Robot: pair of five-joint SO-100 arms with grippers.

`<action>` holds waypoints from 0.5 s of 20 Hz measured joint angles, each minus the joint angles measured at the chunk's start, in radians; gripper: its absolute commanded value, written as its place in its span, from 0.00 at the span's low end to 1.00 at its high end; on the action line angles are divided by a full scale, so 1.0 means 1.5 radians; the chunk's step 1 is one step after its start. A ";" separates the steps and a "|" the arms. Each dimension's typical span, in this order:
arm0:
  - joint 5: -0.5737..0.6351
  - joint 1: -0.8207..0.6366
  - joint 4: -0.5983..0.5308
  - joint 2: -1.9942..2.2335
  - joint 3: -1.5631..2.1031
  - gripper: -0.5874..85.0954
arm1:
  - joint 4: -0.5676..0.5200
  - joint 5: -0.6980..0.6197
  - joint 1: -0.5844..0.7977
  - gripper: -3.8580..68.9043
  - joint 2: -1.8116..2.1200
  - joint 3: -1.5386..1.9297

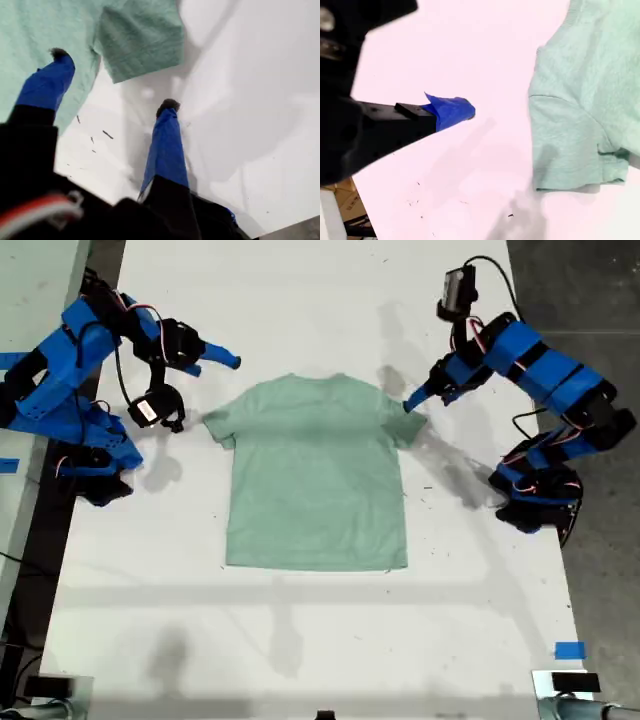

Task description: Fold tshirt

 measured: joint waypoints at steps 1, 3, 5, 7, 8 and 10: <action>0.000 0.000 -0.009 0.000 0.010 0.42 | -0.040 -0.009 0.007 0.54 -0.026 0.030; 0.000 0.000 -0.026 0.000 0.030 0.42 | -0.117 -0.020 0.019 0.54 -0.087 0.069; 0.000 0.000 -0.034 -0.003 0.037 0.42 | -0.161 -0.027 0.025 0.54 -0.163 0.070; -0.001 0.000 -0.039 -0.009 0.037 0.42 | -0.162 -0.029 0.026 0.54 -0.249 0.033; -0.001 0.000 -0.042 -0.011 0.037 0.42 | -0.155 -0.031 0.027 0.52 -0.281 0.003; -0.001 0.000 -0.043 -0.021 0.037 0.42 | -0.140 -0.035 0.029 0.43 -0.328 -0.047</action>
